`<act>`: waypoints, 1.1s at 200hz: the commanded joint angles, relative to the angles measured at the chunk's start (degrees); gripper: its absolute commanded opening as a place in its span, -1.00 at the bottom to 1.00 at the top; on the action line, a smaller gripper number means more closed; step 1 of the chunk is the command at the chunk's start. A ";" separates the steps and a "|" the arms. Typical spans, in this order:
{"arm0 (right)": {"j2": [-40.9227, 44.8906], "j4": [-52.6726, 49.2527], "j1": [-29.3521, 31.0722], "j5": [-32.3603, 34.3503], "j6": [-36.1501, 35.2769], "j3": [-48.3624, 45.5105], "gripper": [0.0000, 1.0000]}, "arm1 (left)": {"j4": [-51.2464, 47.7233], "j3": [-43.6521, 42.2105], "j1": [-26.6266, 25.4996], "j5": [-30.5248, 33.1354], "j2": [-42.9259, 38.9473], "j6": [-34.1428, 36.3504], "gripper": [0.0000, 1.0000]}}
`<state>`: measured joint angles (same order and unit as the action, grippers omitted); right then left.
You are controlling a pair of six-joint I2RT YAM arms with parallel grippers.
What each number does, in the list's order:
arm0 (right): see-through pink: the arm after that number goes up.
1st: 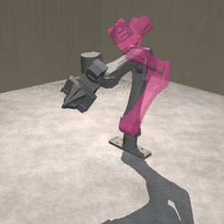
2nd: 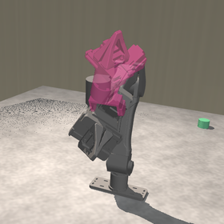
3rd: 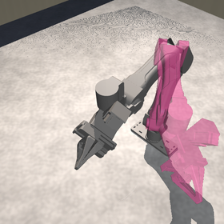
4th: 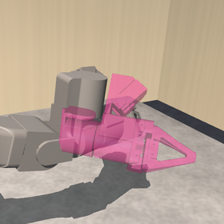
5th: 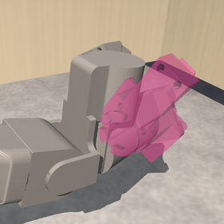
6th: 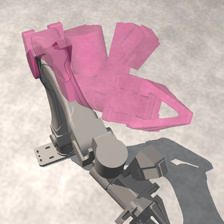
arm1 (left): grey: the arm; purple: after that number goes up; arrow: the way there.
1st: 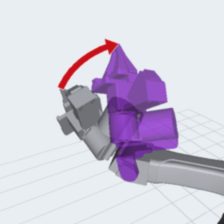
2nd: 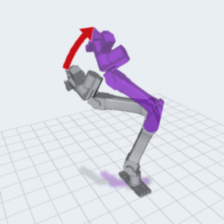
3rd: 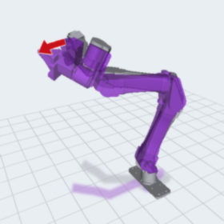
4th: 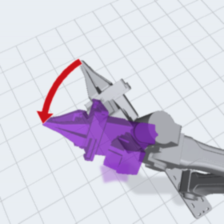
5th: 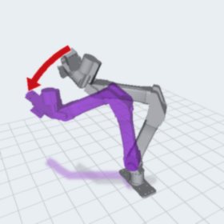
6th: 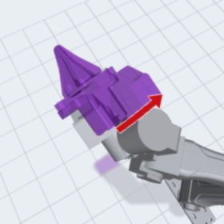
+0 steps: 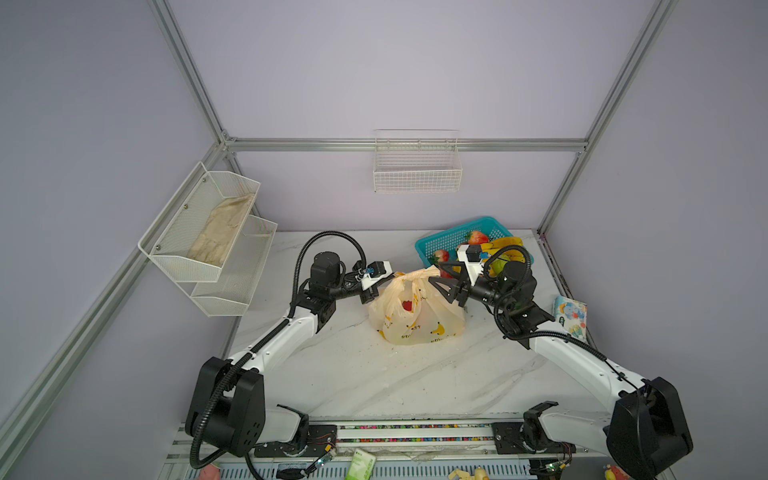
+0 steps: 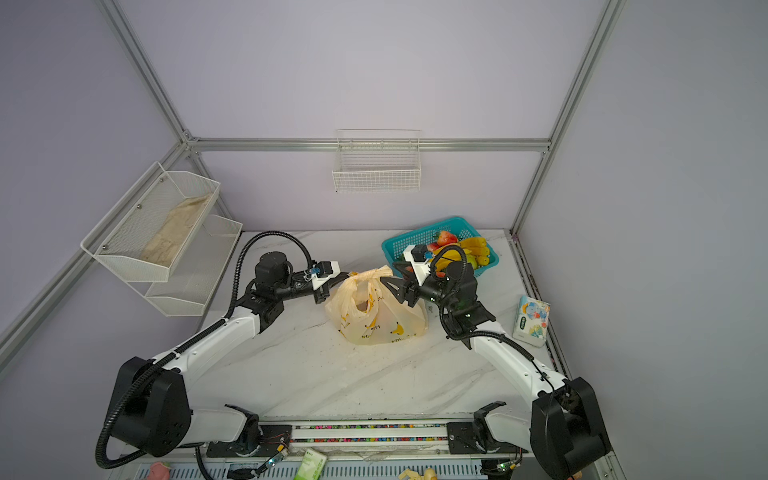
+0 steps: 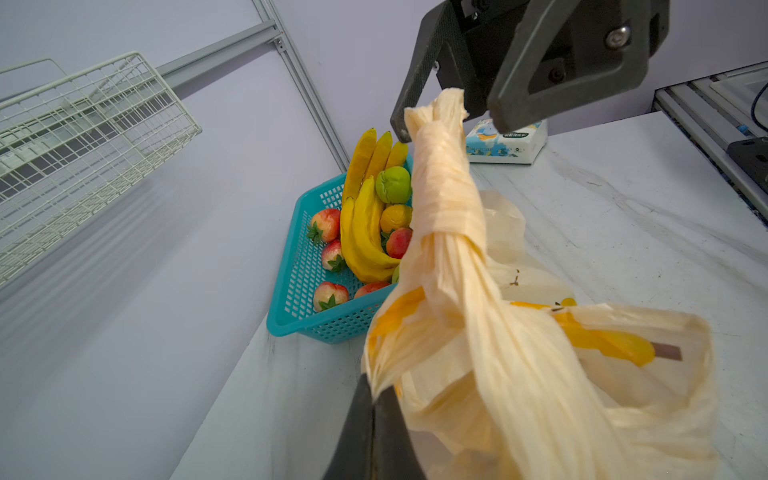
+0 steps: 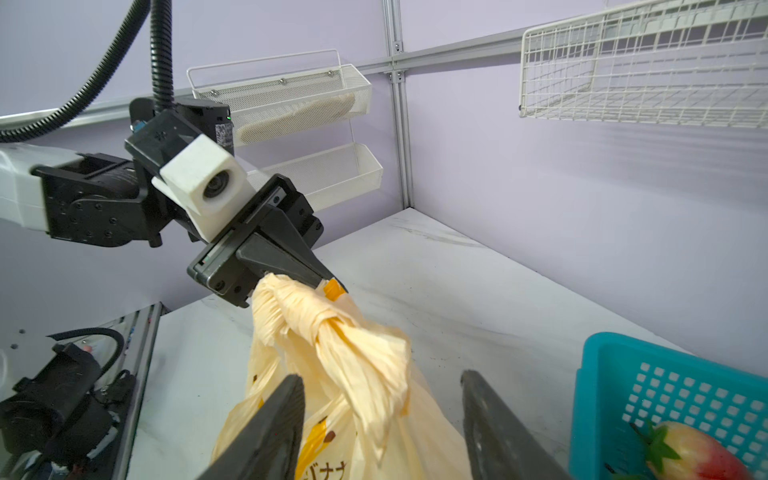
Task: Place the fake fruits into the plastic bag and tie a complex knot
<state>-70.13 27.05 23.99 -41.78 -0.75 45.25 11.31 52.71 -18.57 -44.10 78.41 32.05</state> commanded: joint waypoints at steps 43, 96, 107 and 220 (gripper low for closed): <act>-2.56 0.24 -0.30 -5.65 1.85 2.91 -0.20 | 1.97 1.08 -0.42 0.41 -0.41 -0.76 -1.00; -1.97 0.29 -0.31 -4.01 2.56 3.00 -0.18 | 1.88 1.08 -0.49 0.51 -0.54 -0.51 -1.00; -1.87 0.29 -0.31 -3.62 2.71 3.08 -0.18 | 1.89 1.02 -0.48 0.59 -0.53 -0.50 -1.00; -1.26 -0.56 -0.32 -2.19 3.50 4.14 -0.27 | 1.55 1.08 -0.59 0.77 -0.54 -0.17 -1.00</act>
<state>-72.75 26.28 23.88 -43.51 2.94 47.57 11.29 52.71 -18.85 -43.22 78.41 32.12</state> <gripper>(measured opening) 0.416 0.048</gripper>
